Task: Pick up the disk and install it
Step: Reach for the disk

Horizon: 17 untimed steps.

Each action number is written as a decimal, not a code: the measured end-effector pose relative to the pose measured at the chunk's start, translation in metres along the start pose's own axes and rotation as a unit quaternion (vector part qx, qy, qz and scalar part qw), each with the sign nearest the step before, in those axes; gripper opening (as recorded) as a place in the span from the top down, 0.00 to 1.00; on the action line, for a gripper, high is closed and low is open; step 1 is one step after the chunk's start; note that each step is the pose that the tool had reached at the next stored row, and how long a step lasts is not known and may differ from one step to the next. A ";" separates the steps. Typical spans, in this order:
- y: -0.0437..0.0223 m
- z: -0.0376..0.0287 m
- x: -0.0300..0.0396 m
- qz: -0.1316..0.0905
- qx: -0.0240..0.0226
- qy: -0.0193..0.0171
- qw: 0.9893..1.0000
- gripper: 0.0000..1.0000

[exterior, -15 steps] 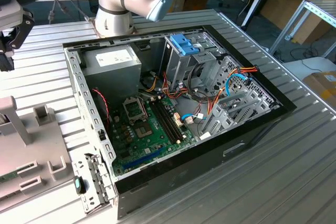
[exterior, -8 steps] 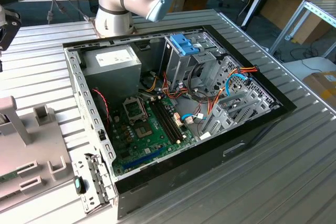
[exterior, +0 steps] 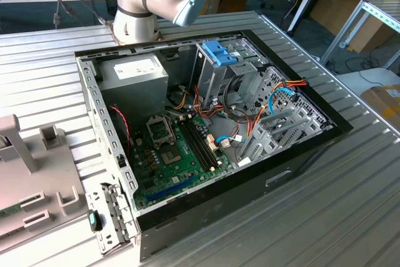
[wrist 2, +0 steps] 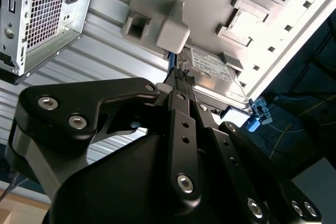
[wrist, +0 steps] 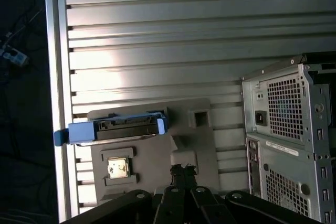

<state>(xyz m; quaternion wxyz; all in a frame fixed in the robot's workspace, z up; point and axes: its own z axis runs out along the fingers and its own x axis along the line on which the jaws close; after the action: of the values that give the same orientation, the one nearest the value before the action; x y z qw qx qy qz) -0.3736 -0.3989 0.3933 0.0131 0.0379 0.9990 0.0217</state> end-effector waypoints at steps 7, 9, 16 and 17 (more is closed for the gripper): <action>-0.0009 -0.0004 0.0120 0.000 0.000 0.000 1.000 0.89; -0.0011 -0.0004 0.0144 0.000 0.000 0.000 1.000 0.89; -0.0016 -0.0007 0.0209 0.000 0.000 0.000 1.000 0.89; -0.0017 -0.0006 0.0221 0.000 0.000 0.000 1.000 0.89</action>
<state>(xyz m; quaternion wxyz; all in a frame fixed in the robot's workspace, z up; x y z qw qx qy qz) -0.3958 -0.3990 0.3933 0.0131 0.0379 0.9990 0.0217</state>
